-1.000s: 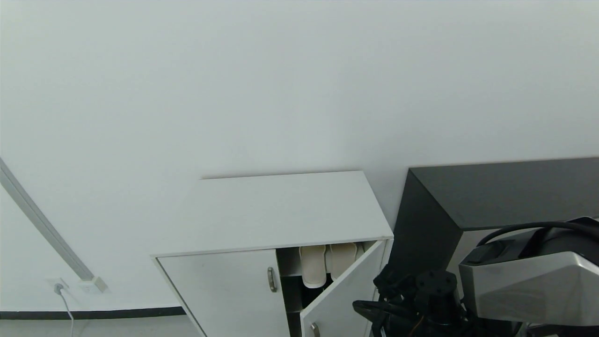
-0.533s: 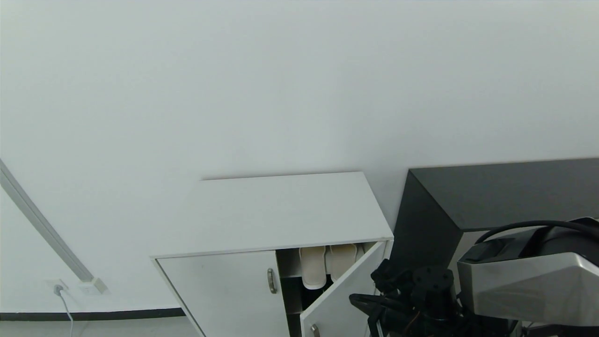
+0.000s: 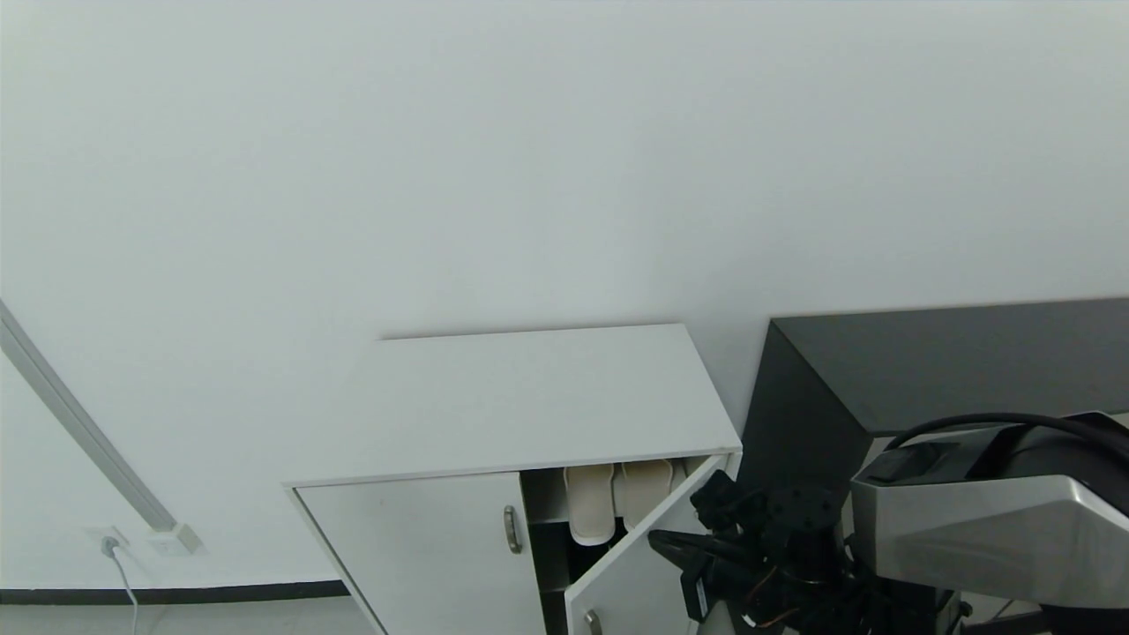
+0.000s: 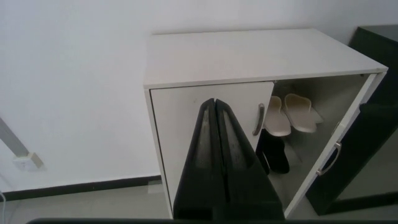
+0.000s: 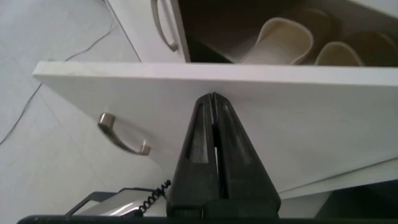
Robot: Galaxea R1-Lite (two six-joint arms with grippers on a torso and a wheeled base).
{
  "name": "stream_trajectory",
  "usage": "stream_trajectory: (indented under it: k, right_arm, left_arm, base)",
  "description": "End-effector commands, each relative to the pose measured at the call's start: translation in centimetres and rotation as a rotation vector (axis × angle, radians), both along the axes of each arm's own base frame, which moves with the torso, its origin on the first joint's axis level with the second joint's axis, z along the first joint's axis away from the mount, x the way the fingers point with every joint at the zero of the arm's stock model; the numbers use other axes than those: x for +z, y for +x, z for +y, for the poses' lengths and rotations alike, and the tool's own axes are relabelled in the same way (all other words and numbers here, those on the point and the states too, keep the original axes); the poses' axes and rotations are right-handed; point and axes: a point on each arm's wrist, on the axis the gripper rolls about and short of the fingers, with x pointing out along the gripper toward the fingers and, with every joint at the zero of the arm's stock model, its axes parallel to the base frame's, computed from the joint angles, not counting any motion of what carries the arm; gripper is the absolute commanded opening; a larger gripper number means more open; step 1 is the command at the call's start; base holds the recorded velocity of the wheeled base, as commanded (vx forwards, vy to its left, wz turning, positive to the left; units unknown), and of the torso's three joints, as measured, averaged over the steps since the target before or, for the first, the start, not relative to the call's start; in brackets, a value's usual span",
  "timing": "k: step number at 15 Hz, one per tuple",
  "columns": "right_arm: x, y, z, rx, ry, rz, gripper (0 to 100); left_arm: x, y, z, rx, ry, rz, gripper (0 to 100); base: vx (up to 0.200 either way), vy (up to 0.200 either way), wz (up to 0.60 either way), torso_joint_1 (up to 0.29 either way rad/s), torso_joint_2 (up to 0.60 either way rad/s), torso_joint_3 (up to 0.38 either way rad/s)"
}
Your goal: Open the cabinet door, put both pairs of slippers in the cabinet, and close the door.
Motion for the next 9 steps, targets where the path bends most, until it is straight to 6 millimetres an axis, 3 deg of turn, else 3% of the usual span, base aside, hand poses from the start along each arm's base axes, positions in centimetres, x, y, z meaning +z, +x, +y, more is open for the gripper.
stream_trajectory:
  k: [1, 9]
  right_arm:
    - [-0.3, 0.5, 0.3, -0.004, 0.006, -0.006, 0]
    - [-0.5, 2.5, 0.7, -0.086, 0.006, -0.032, 0]
  left_arm:
    - [0.0, 0.0, 0.0, 0.001, 0.000, 0.001, 0]
    - [0.0, 0.0, 0.0, 0.000, 0.000, 0.001, 0]
  base:
    - [0.000, 0.000, 0.00, 0.000, 0.00, 0.000]
    - [0.000, 0.000, 0.00, 0.000, 0.00, 0.000]
